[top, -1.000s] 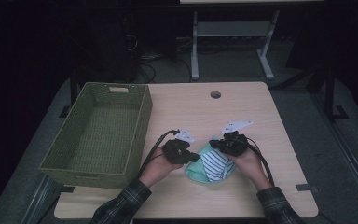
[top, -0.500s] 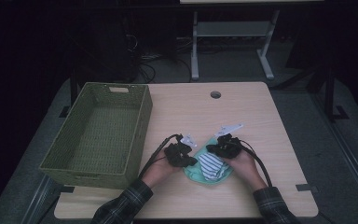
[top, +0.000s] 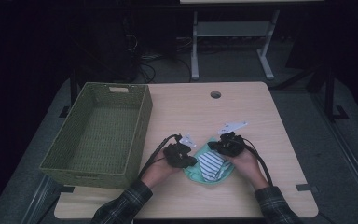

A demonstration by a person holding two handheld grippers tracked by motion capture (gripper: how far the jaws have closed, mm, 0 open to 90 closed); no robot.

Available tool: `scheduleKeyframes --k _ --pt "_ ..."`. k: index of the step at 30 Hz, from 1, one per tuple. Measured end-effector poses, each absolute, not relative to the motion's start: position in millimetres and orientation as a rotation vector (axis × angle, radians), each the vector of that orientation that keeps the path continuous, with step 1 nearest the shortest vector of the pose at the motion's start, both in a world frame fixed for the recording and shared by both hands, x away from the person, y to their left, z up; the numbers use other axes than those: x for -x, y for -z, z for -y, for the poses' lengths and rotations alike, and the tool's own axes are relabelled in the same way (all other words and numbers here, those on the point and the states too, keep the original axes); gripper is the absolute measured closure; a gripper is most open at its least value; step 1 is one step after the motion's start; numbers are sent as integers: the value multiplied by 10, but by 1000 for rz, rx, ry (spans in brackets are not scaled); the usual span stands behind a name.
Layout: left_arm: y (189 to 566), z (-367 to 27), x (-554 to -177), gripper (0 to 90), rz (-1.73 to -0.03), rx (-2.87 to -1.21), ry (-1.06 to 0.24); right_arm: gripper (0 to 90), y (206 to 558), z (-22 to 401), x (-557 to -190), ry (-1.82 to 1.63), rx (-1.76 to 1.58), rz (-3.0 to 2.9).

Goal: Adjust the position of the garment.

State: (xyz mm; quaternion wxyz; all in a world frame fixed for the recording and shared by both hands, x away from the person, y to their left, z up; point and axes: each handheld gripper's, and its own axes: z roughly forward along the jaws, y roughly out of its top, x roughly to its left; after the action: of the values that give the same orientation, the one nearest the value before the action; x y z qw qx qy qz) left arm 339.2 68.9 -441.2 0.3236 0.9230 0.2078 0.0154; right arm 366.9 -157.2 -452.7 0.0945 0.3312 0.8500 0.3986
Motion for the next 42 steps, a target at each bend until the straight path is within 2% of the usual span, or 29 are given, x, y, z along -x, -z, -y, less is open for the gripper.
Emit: scheduleKeyframes --k 3,15,23,42 --pt "4382 -741 -3343 780 -556 -2406 -43 900 4470 1620 -3708 -1199 -999 -2507" --pt "4405 -1006 -3200 454 -622 -2393 -122 900 4408 1478 -3974 -1160 -991 -2511" --pt "4527 -1057 -3116 147 -657 -2424 -159 900 4508 1385 -4058 -1115 -1002 -2546" --pt "4590 -1085 -3129 128 -652 -2416 -167 900 4597 1720 -4082 -984 -1087 -2541"
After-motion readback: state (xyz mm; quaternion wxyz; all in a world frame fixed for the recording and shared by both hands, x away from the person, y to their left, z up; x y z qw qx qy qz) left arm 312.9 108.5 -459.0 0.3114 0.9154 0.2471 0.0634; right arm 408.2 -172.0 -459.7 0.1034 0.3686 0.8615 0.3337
